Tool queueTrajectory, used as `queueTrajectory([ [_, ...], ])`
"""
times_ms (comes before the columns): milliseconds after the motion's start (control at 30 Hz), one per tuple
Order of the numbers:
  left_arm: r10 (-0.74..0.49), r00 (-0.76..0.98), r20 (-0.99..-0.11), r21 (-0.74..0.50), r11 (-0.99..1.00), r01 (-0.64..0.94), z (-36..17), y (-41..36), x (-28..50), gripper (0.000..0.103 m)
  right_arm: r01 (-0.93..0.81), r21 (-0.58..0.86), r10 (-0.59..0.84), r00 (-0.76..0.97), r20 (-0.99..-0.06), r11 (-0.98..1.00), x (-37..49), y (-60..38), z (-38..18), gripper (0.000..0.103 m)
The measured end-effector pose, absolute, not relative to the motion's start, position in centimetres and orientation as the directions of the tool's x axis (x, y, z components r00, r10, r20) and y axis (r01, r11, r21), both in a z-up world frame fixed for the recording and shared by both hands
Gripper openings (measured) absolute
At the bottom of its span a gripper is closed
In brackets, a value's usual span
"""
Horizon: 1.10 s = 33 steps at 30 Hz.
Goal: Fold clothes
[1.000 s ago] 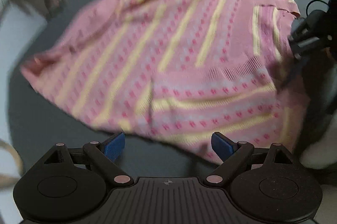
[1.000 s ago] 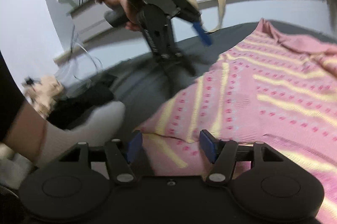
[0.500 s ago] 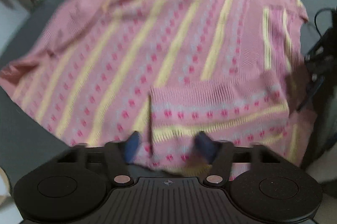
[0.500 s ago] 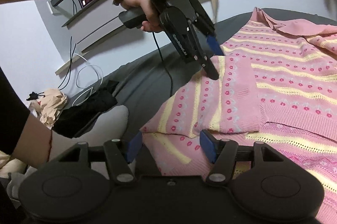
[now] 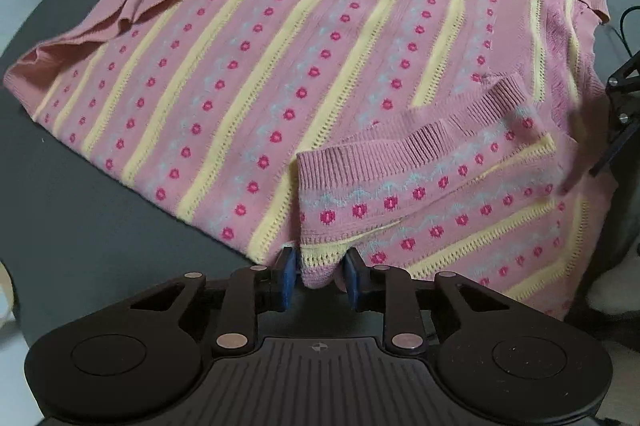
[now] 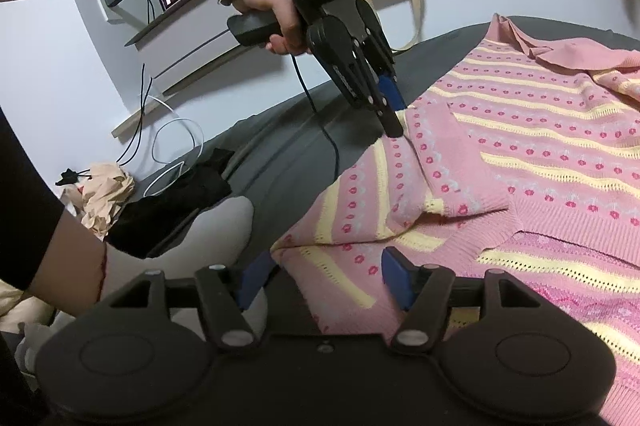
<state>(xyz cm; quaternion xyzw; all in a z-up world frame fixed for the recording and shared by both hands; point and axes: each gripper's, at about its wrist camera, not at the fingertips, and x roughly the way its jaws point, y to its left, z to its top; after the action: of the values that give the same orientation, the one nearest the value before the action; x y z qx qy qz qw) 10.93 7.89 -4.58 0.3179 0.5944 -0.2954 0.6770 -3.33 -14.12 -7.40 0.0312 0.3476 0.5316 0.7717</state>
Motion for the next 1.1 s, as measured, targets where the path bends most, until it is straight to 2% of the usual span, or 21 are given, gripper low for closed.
queueTrajectory([
  [67,-0.013,0.129,-0.992,0.094,0.616,0.782,-4.6,7.6,10.8,0.032,-0.795,0.42,0.842,0.197,-0.503,0.437,-3.2,-14.2,-7.4,0.065],
  [100,-0.001,0.136,-0.991,0.107,0.616,0.781,-4.4,7.5,10.8,0.041,-0.793,0.424,0.842,0.195,-0.503,0.438,-3.2,-14.3,-7.5,0.065],
  [167,0.024,0.159,-0.987,0.139,0.62,0.772,-3.9,7.5,10.7,0.066,-0.79,0.425,0.841,0.2,-0.502,0.442,-3.1,-14.3,-7.5,0.064],
  [233,0.03,0.197,-0.98,0.173,0.617,0.768,-2.8,7.5,10.2,0.073,-0.791,0.421,0.84,0.203,-0.504,0.444,-3.0,-14.3,-7.4,0.064],
  [367,-0.013,0.293,-0.956,0.248,0.496,0.832,0.0,5.5,5.8,0.074,-0.79,0.416,0.835,0.209,-0.509,0.451,-3.0,-14.4,-7.4,0.065],
  [500,-0.049,0.373,-0.927,0.349,0.261,0.9,0.3,2.3,-1.5,0.074,-0.776,0.431,0.832,0.208,-0.515,0.461,-2.8,-14.5,-7.5,0.065],
  [567,-0.022,0.41,-0.912,0.401,0.159,0.902,-0.7,1.0,-4.6,0.074,-0.769,0.44,0.83,0.205,-0.518,0.464,-2.7,-14.5,-7.6,0.065],
  [633,0.025,0.402,-0.915,0.403,0.106,0.909,-1.9,-0.2,-5.7,0.074,-0.767,0.44,0.827,0.204,-0.523,0.468,-2.7,-14.5,-7.7,0.065],
  [733,0.035,0.345,-0.938,0.346,0.147,0.927,-2.2,-1.1,-7.1,0.074,-0.767,0.433,0.823,0.21,-0.527,0.473,-2.7,-14.5,-7.6,0.065],
  [900,0.028,0.229,-0.973,0.223,0.374,0.9,-2.1,-1.7,-5.7,0.073,-0.767,0.429,0.817,0.207,-0.538,0.477,-2.7,-14.4,-7.8,0.066],
  [1033,0.03,0.217,-0.976,0.208,0.441,0.873,-2.1,-2.1,-5.7,0.072,-0.767,0.431,0.816,0.201,-0.542,0.476,-2.8,-14.3,-7.9,0.066],
  [1100,0.045,0.224,-0.974,0.218,0.465,0.858,-2.4,-2.4,-5.9,0.053,-0.769,0.428,0.814,0.2,-0.545,0.475,-2.8,-14.3,-7.9,0.066],
])
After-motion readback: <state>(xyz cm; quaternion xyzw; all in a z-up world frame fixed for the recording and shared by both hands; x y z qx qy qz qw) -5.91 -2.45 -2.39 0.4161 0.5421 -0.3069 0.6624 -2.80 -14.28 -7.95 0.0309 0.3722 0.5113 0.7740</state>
